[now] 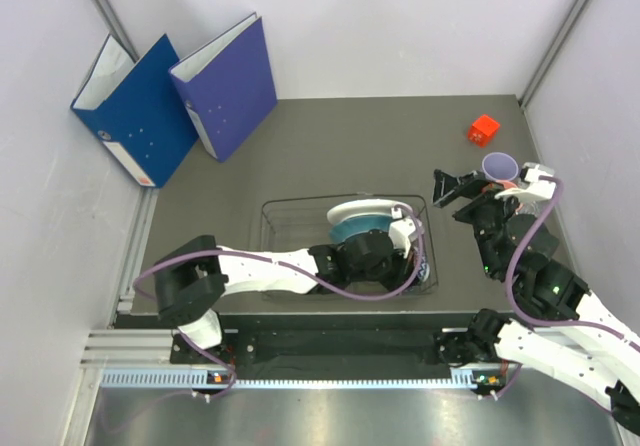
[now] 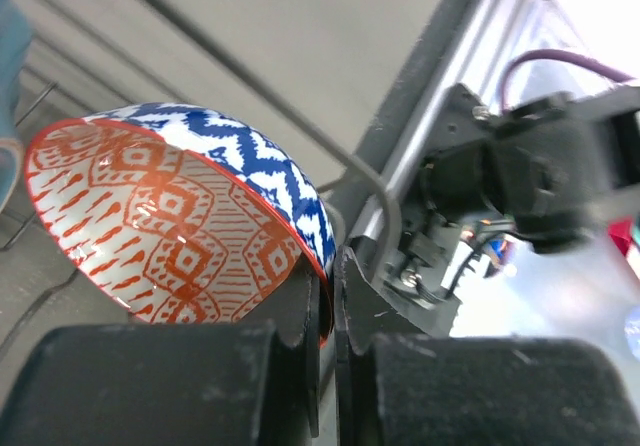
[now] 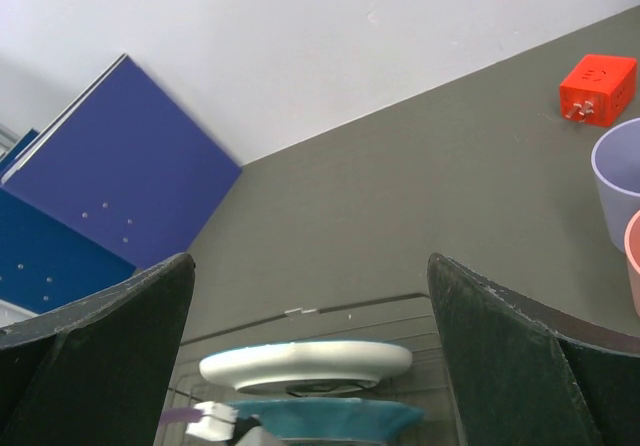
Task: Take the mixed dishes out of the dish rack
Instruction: Pick up the bowl from the dish rack.
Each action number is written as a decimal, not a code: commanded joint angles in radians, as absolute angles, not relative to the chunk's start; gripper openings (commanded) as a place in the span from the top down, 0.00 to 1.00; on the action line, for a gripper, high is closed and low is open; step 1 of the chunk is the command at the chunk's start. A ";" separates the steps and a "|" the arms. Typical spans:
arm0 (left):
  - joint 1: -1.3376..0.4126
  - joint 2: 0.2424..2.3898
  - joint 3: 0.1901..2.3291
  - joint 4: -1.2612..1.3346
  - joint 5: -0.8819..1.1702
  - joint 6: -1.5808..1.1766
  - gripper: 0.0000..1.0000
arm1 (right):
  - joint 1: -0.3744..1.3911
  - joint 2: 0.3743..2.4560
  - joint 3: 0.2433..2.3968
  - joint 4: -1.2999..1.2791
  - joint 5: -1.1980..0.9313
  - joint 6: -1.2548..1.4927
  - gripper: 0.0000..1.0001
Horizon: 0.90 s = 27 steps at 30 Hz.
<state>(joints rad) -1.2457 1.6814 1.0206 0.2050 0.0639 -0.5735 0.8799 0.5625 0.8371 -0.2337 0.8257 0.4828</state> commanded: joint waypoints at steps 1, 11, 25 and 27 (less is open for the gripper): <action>-1.244 1.536 1.017 0.219 0.073 -0.509 1.00 | 0.887 0.542 0.853 -0.230 0.838 0.477 0.00; -1.243 1.439 1.083 0.147 0.143 -0.457 1.00 | 0.887 0.523 0.885 -0.224 0.859 0.437 0.00; -1.182 1.377 1.695 -0.712 -0.259 -0.051 1.00 | 0.885 0.820 1.274 -0.454 0.996 0.423 0.02; -1.158 1.397 1.776 -0.787 -0.285 0.018 1.00 | 0.887 0.889 1.374 -0.531 0.983 0.431 0.02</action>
<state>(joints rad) -1.2163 1.3903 1.6138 -0.5114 -0.1226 -0.1658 0.8799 0.7254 1.2201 -0.3717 0.9657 0.4156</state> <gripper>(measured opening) 0.046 0.978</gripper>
